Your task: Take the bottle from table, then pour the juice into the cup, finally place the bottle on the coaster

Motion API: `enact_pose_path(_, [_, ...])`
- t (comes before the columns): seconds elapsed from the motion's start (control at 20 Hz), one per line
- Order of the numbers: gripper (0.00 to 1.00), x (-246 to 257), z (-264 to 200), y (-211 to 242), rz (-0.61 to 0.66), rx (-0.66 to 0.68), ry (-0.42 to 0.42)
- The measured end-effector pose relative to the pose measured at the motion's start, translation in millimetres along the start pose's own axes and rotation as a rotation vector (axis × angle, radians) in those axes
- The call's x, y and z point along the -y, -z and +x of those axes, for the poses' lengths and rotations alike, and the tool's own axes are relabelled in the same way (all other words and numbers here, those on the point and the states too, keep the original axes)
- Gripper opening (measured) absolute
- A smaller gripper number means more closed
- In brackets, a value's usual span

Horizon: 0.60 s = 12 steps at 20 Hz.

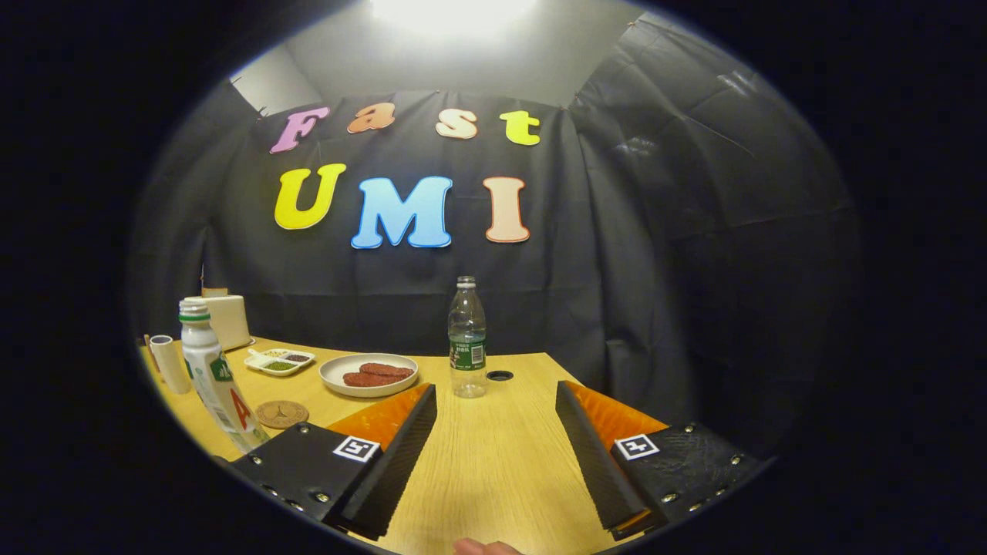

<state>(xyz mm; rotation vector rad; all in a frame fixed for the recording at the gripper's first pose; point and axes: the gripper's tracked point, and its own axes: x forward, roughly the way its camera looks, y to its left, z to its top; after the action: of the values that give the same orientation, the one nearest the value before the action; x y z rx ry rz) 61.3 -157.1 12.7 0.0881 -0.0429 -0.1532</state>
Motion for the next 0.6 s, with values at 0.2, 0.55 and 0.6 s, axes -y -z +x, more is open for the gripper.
enact_pose_path(0.2, [0.95,-78.0,-41.5,-25.9,-0.009,0.011,-0.115])
enact_pose_path(0.55, [0.95,-185.9,-71.0,-0.6,-0.017,-0.038,-0.310])
enact_pose_path(0.6, [0.95,-194.8,-70.2,3.5,-0.020,-0.047,-0.322])
